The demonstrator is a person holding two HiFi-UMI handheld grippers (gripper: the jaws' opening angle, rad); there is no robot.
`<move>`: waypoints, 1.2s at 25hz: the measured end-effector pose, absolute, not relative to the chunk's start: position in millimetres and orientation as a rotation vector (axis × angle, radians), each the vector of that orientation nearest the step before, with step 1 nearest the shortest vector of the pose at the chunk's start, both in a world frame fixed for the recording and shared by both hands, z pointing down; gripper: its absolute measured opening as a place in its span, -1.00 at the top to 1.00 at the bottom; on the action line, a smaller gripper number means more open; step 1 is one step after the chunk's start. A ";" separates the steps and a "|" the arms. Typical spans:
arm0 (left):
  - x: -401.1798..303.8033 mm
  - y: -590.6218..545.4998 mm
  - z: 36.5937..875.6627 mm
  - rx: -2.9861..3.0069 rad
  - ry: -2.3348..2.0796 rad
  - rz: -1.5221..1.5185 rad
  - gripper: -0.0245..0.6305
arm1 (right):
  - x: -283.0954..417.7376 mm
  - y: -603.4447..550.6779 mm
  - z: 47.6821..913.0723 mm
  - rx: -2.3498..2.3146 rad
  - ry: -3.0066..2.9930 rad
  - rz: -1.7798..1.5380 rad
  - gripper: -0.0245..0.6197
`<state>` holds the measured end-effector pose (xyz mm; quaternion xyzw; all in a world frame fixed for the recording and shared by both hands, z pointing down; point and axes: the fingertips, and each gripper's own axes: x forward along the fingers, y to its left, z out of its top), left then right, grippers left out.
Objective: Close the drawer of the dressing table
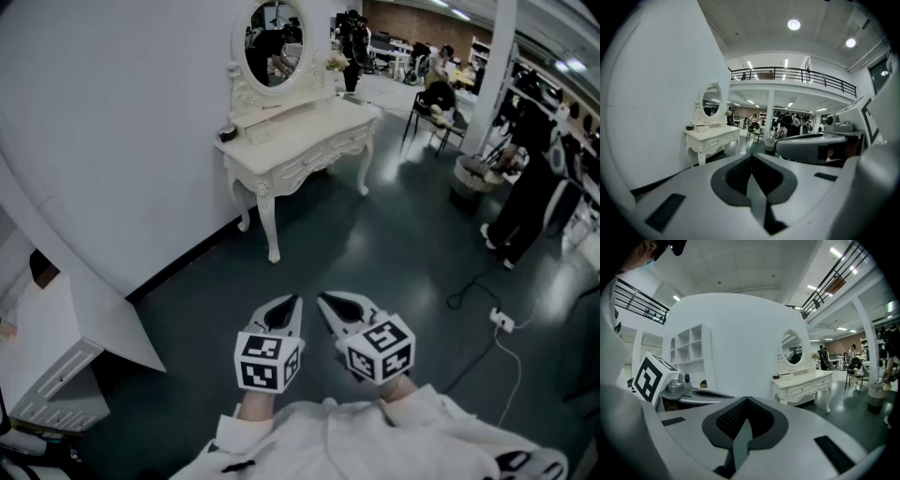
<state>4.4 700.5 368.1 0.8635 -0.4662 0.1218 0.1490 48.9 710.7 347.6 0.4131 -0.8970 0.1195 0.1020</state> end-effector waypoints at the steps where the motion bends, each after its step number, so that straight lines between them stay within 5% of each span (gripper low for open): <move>1: 4.8 700.1 368.0 2.483 -1.337 0.349 0.90 | 49.3 710.3 347.5 1.222 -2.646 0.354 0.90; 30: 27.4 692.7 375.9 2.487 -1.337 0.352 0.90 | 77.8 696.5 364.0 1.279 -2.610 0.408 0.85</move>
